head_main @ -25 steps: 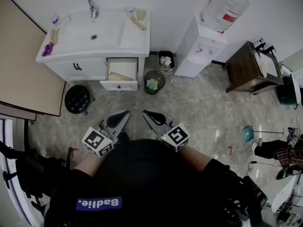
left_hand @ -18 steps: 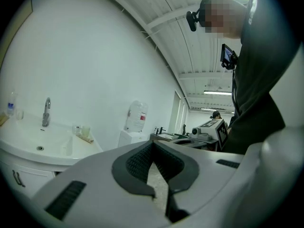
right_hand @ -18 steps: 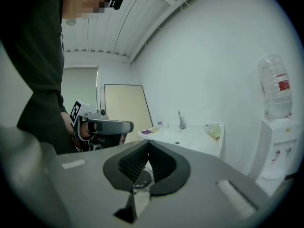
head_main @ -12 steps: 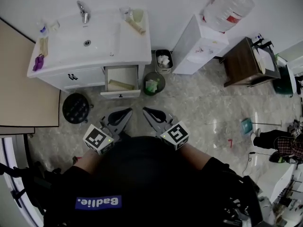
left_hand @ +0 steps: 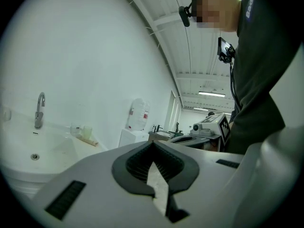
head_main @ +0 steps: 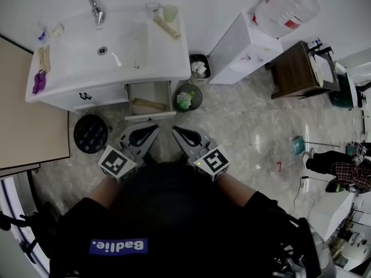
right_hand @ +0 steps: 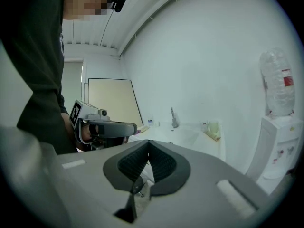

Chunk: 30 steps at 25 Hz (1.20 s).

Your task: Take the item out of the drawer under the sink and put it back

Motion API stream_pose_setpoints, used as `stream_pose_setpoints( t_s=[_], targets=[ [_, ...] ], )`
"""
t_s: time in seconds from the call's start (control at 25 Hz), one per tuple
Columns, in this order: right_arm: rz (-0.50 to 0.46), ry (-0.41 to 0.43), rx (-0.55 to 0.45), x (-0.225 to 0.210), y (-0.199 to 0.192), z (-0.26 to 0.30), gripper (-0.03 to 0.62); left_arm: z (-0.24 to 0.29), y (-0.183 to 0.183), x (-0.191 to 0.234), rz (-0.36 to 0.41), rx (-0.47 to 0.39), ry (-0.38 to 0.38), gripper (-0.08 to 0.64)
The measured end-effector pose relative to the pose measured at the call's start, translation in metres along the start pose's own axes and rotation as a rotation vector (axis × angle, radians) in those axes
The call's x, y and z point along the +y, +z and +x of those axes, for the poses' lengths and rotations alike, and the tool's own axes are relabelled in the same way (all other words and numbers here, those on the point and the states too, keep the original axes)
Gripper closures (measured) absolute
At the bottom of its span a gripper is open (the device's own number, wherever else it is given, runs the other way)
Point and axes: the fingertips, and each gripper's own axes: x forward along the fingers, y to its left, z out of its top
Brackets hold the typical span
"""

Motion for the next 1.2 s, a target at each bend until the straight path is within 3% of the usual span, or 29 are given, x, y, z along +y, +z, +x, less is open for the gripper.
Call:
stream_pose_setpoints(
  t_s=[0.52,0.76,1.2],
  targets=[
    [0.01,0.071,0.013,-0.068,0.004,0.003,0.591,0.054,-0.007,0.032,-0.022,0.043,0.11,0.554],
    [0.017,0.089,0.023,-0.08,-0.002,0.006,0.589,0.064,-0.022,0.051,0.01,0.062,0.156,0.554],
    [0.056,0.098,0.049,-0.083,-0.019,0.009,0.589,0.07,-0.058,0.083,-0.003,0.179,0.203,0.552]
  ],
)
